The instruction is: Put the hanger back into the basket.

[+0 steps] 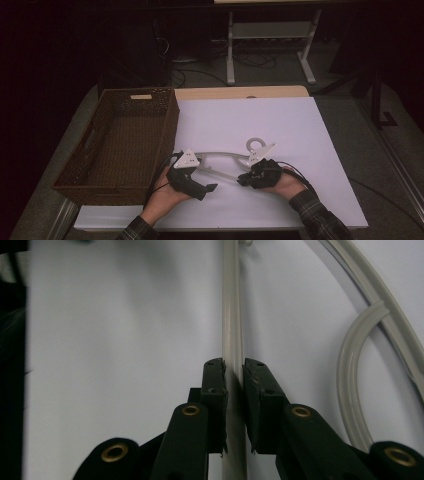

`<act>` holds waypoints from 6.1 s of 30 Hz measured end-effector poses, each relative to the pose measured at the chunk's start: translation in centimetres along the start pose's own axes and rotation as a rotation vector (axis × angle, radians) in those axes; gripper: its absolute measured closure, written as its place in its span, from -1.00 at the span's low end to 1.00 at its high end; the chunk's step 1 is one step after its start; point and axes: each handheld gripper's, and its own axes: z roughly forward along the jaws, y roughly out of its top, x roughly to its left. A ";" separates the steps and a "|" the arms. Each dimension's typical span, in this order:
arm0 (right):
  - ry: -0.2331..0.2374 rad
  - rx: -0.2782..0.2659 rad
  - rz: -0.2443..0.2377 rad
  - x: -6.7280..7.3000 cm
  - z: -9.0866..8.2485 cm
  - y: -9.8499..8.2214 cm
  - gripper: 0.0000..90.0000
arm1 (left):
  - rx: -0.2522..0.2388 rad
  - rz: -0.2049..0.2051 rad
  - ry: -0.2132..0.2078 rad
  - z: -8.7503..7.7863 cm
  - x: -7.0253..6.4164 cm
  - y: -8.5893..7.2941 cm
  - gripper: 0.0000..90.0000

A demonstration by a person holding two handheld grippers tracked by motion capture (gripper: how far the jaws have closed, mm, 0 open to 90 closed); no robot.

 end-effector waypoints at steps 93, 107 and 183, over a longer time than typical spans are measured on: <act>-0.035 -0.031 0.119 4.0 -2.9 -4.1 0.92 | 0.229 0.230 -0.114 7.7 2.9 4.7 0.81; -0.066 -0.145 0.147 3.9 -4.6 -3.8 0.15 | 0.165 0.149 -0.043 6.3 3.0 5.5 0.82; -0.383 -0.299 0.241 2.4 -9.3 -7.0 -0.96 | -0.036 -0.254 0.507 -25.0 14.6 2.5 0.82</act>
